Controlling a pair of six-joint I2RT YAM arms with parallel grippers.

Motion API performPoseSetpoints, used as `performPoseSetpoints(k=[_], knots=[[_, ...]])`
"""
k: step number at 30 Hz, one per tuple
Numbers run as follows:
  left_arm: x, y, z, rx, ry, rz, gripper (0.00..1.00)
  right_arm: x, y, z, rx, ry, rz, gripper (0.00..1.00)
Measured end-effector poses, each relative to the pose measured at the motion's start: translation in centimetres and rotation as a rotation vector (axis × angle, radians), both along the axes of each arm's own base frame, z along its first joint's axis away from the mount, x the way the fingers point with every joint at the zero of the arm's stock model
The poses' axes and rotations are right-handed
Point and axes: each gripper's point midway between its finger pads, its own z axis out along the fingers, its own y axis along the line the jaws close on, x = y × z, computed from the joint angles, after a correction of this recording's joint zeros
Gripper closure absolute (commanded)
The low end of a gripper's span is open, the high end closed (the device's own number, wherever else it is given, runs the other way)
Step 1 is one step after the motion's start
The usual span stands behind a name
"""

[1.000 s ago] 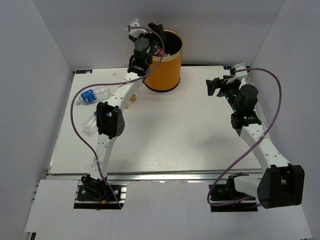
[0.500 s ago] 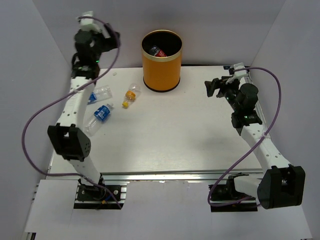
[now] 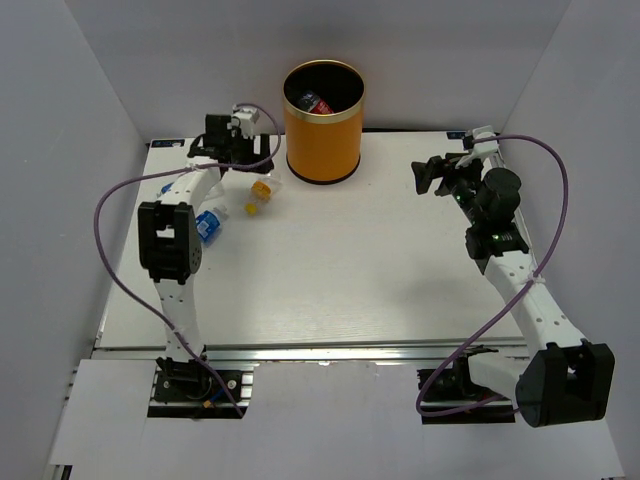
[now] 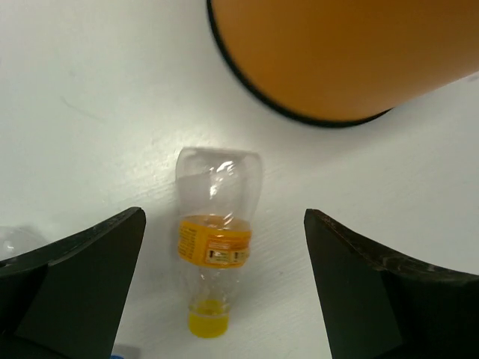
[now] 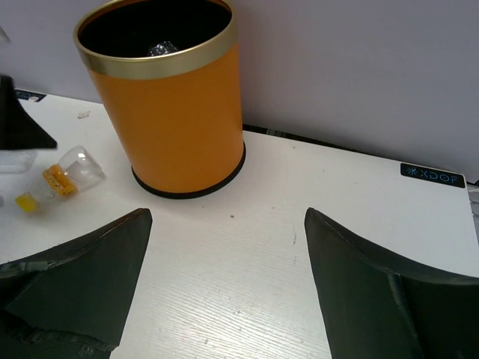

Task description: Put the plastic bottles in the bin

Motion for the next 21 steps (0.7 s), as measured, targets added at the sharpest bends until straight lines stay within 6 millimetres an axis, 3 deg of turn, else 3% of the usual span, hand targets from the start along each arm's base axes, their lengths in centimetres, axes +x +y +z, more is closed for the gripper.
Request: performPoseSetpoints(k=[3, 5, 9, 11, 13, 14, 15, 18, 21], knots=[[0.1, 0.6, -6.1, 0.023, 0.126, 0.01, 0.02, -0.1, 0.0, 0.1, 0.0, -0.002, 0.0, 0.11], [0.0, 0.7, -8.9, 0.027, 0.179, -0.001, 0.02, -0.1, 0.0, 0.1, 0.0, -0.001, 0.0, 0.1], [-0.4, 0.3, -12.1, 0.009, 0.238, -0.041, 0.02, -0.1, 0.0, 0.1, -0.001, 0.0, 0.0, 0.11], [-0.7, -0.1, -12.8, -0.004, 0.251, -0.064, 0.02, -0.1, 0.0, 0.0, -0.001, 0.0, -0.001, 0.11], [-0.7, -0.2, -13.0, -0.007, 0.253, -0.067, 0.1, -0.1, -0.1, 0.0, -0.001, 0.0, -0.004, 0.11], [-0.7, -0.2, -13.0, -0.008, 0.255, -0.065, 0.17, -0.1, -0.1, 0.0, -0.001, 0.0, -0.005, 0.11], [-0.7, -0.2, -13.0, -0.009, 0.252, -0.064, 0.38, 0.0, -0.1, 0.1, -0.001, 0.0, -0.005, 0.11], [-0.6, -0.4, -12.6, -0.019, 0.247, -0.059, 0.6, 0.0, -0.1, 0.0, -0.001, 0.0, -0.005, 0.1], [-0.4, -0.5, -11.7, -0.036, 0.23, -0.049, 0.61, 0.0, -0.1, 0.1, -0.001, 0.0, -0.005, 0.11]])
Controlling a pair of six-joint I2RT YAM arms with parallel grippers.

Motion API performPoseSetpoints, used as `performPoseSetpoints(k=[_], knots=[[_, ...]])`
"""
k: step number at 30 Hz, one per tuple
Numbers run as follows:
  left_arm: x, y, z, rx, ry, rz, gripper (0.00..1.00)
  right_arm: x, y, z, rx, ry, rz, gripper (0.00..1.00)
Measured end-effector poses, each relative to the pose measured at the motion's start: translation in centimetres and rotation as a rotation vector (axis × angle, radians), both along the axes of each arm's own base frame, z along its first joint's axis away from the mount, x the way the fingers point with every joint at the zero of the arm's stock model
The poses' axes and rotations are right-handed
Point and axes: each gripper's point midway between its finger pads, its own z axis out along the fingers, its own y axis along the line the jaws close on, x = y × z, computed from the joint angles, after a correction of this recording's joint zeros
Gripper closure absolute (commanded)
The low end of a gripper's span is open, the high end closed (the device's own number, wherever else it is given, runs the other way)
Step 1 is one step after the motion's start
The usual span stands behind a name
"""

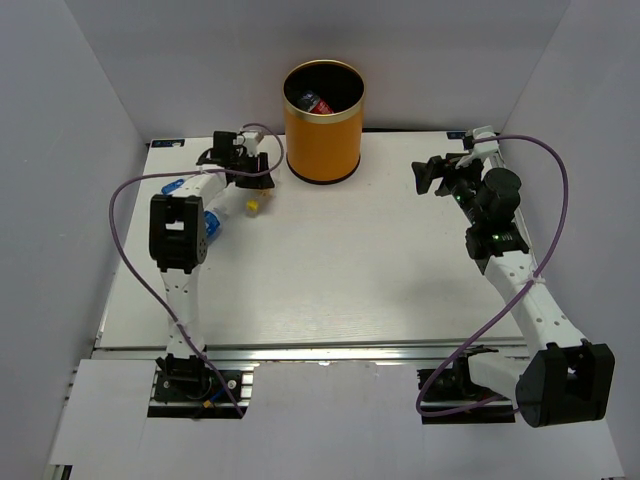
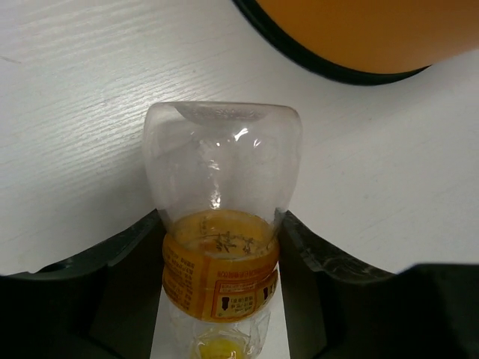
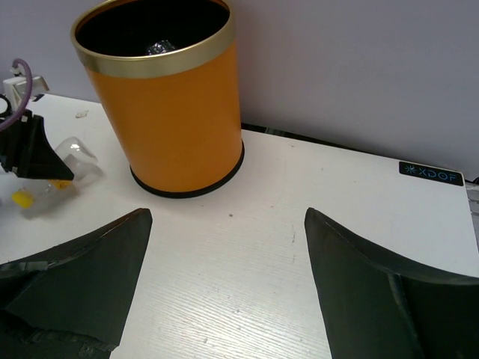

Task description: Put the plastic bottles in the bin

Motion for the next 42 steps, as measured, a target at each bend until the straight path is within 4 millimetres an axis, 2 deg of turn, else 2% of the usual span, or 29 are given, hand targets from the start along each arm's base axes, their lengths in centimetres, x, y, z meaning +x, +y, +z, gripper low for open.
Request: performPoseSetpoints(k=[3, 5, 7, 9, 10, 13, 14, 16, 18, 21, 23, 24, 25, 27, 30, 32, 34, 38, 42], knots=[[-0.1, -0.2, 2.5, -0.035, -0.027, 0.029, 0.63, -0.1, 0.0, 0.2, 0.0, -0.004, 0.0, 0.1], [-0.1, -0.4, 6.0, -0.076, -0.085, 0.053, 0.63, -0.3, -0.1, 0.5, 0.001, -0.013, -0.003, 0.11], [-0.3, -0.8, 11.1, -0.134, -0.181, 0.066, 0.63, -0.5, -0.2, 1.0, 0.001, -0.027, -0.008, 0.11], [-0.8, -1.5, 18.2, -0.216, -0.349, 0.052, 0.62, -0.7, -0.4, 1.5, 0.001, -0.043, -0.015, 0.11], [-1.4, -1.9, 22.4, -0.266, -0.453, 0.04, 0.59, -0.8, -0.5, 1.8, 0.0, -0.052, -0.02, 0.11], [-3.9, -2.9, 32.8, -0.399, -0.71, -0.01, 0.58, -0.9, -0.6, 2.0, -0.008, -0.061, -0.025, 0.11], [-4.7, -3.4, 36.0, -0.447, -0.796, -0.032, 0.55, -0.9, -0.7, 2.0, -0.011, -0.062, -0.027, 0.11], [-5.2, -4.3, 40.2, -0.513, -0.909, -0.066, 0.49, -0.8, -0.7, 2.0, -0.015, -0.063, -0.031, 0.11], [-4.4, -5.4, 42.9, -0.56, -0.993, -0.088, 0.51, -0.8, -0.8, 2.0, -0.015, -0.063, -0.031, 0.11], [-0.8, -7.7, 43.8, -0.606, -1.05, -0.069, 0.52, -0.8, -0.8, 1.9, -0.016, -0.063, -0.035, 0.11], [2.6, -9.9, 42.8, -0.626, -1.067, -0.043, 0.51, -0.8, -0.8, 1.9, -0.017, -0.062, -0.036, 0.11], [4.1, -10.9, 42.1, -0.633, -1.077, -0.025, 0.21, -0.8, -0.8, 1.9, -0.017, -0.062, -0.036, 0.11], [5.7, -12.0, 41.0, -0.638, -1.085, -0.001, 0.02, -0.8, -0.9, 1.9, -0.017, -0.062, -0.038, 0.11], [7.8, -14.2, 38.5, -0.653, -1.09, 0.033, 0.02, -0.8, -0.9, 1.8, -0.017, -0.061, -0.041, 0.11], [9.4, -16.8, 33.4, -0.651, -1.008, 0.076, 0.02, -0.8, -1.0, 1.7, -0.018, -0.058, -0.044, 0.11], [9.5, -17.9, 31.6, -0.64, -0.969, 0.082, 0.02, -0.8, -1.0, 1.7, -0.018, -0.057, -0.043, 0.11], [9.3, -18.2, 31.8, -0.632, -0.967, 0.079, 0.02, -0.8, -0.9, 1.7, -0.019, -0.057, -0.034, 0.11], [7.7, -16.6, 35.3, -0.597, -0.977, 0.084, 0.02, -0.9, -0.7, 1.7, -0.02, -0.057, -0.017, 0.11], [2.4, -13.2, 40.3, -0.512, -0.979, 0.103, 0.02, -0.9, -0.4, 1.4, -0.022, -0.051, -0.001, 0.11]])
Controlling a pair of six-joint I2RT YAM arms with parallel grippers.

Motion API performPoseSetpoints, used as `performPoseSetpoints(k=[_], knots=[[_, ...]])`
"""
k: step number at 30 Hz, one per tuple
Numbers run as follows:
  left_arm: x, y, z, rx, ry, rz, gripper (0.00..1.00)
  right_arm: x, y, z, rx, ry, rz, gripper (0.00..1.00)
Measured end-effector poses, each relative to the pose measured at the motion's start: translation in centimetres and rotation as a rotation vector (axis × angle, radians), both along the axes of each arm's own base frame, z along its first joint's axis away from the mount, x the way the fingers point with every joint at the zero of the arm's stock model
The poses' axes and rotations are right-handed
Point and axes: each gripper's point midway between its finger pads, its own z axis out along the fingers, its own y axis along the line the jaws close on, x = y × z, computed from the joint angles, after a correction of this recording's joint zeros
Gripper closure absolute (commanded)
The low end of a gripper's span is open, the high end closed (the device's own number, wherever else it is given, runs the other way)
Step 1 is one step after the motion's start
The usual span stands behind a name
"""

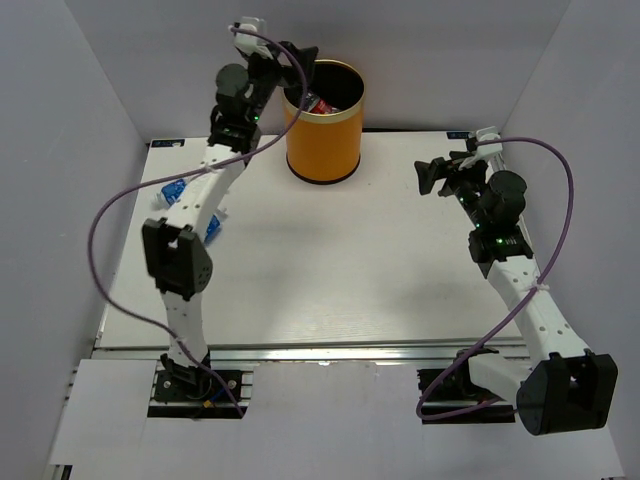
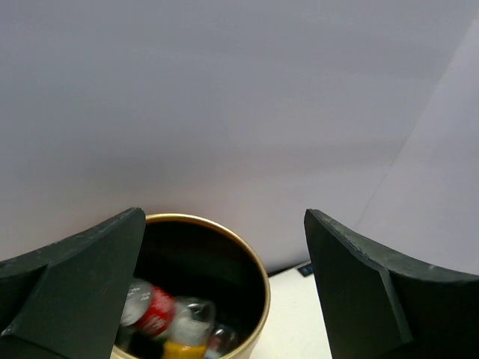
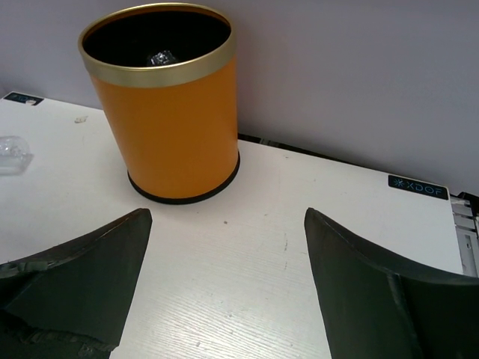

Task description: Put the plastic bottles in the bin

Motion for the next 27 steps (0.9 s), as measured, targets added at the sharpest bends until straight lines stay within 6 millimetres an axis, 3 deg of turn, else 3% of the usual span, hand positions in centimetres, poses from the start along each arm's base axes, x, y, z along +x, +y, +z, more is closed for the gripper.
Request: performPoseSetpoints(k=[3, 6, 8, 10, 12, 14, 16, 17, 18, 20, 23, 27], knots=[[-4.6, 3.4, 4.5, 0.04, -0.02, 0.089, 0.02, 0.2, 0.2, -0.4, -0.004, 0.017, 0.01, 0.1], [-8.9, 7.3, 7.0, 0.085, 0.011, 0.194, 0.02, 0.5, 0.5, -1.1, -0.008, 0.041, 0.026, 0.11], [-10.7, 9.9, 6.9, 0.108, 0.055, 0.259, 0.02, 0.6, 0.7, -1.5, -0.01, 0.054, 0.034, 0.11], [-11.3, 13.2, 5.2, 0.125, 0.132, 0.332, 0.02, 0.7, 0.8, -1.8, -0.011, 0.06, 0.041, 0.11], [-10.7, 16.8, 1.3, 0.137, 0.256, 0.394, 0.02, 0.7, 0.9, -2.0, -0.013, 0.067, 0.048, 0.11], [-9.7, 20.9, -4.8, 0.145, 0.436, 0.469, 0.02, 0.7, 0.9, -2.1, -0.021, 0.071, 0.05, 0.1], [-9.7, 24.7, -12.5, 0.153, 0.652, 0.561, 0.02, 0.8, 0.9, -2.1, -0.032, 0.071, 0.051, 0.11], [-10.8, 26.4, -18.2, 0.165, 0.817, 0.61, 0.02, 0.8, 0.9, -2.1, -0.036, 0.071, 0.051, 0.11], [-11.2, 26.6, -19.7, 0.168, 0.86, 0.62, 0.02, 0.8, 0.9, -2.2, -0.038, 0.071, 0.051, 0.11], [-14.0, 27.1, -25.6, 0.184, 1.032, 0.643, 0.02, 0.8, 0.9, -2.2, -0.039, 0.071, 0.052, 0.11], [-18.1, 27.3, -30.6, 0.193, 1.178, 0.674, 0.02, 0.7, 1.1, -2.2, -0.04, 0.071, 0.061, 0.1], [-22.1, 29.4, -32.9, 0.176, 1.23, 0.772, 0.02, 0.6, 1.4, -2.2, -0.04, 0.071, 0.084, 0.11]])
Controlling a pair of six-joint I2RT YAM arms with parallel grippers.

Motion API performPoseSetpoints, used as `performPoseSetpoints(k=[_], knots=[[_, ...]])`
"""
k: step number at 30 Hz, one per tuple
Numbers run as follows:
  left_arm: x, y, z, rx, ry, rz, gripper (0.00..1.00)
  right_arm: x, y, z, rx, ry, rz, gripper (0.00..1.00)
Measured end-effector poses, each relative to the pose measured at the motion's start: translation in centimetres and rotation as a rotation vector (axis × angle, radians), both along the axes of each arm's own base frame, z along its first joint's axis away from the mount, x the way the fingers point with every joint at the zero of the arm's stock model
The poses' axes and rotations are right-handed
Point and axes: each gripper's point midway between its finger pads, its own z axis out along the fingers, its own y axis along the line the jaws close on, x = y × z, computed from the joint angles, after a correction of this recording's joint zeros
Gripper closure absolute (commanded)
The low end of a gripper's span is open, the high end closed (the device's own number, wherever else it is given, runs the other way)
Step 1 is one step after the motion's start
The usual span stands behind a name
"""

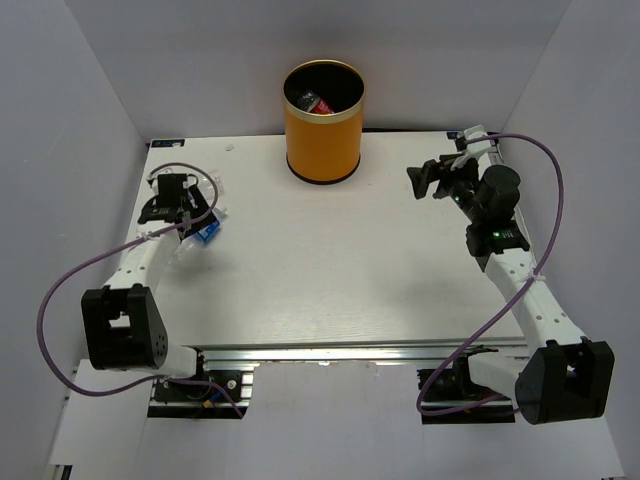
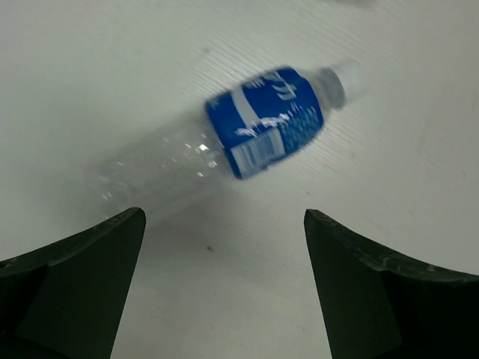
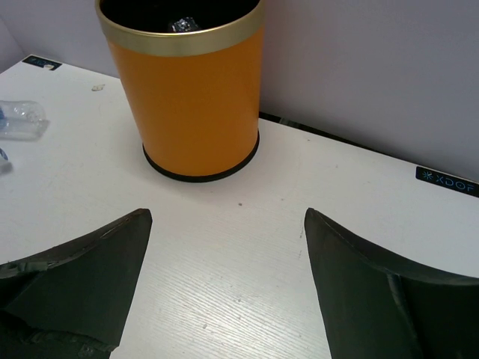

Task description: Put the plastic bottles in the bin

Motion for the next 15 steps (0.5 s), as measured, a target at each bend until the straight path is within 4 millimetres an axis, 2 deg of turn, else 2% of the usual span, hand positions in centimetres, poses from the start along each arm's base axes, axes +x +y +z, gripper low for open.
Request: performPoseSetpoints(k=[4, 7, 10, 15], knots=[[-0.2, 2.5, -0.6, 0.068, -0.035, 0.073, 0.02, -0.1, 0.3, 0.1, 0.0, 0.0, 0.016, 0.1], [0.3, 3.1, -1.2, 0.111, -0.06, 0.047, 0.02, -0.1, 0.3, 0.2, 0.001, -0.001, 0.019, 0.11], [1.2, 2.6, -2.4, 0.136, -0.088, -0.045, 0.02, -0.1, 0.3, 0.4, 0.002, -0.003, 0.021, 0.11], [3.0, -0.1, -5.2, 0.096, -0.065, -0.289, 0.02, -0.1, 0.6, 0.2, 0.003, 0.002, 0.033, 0.11]])
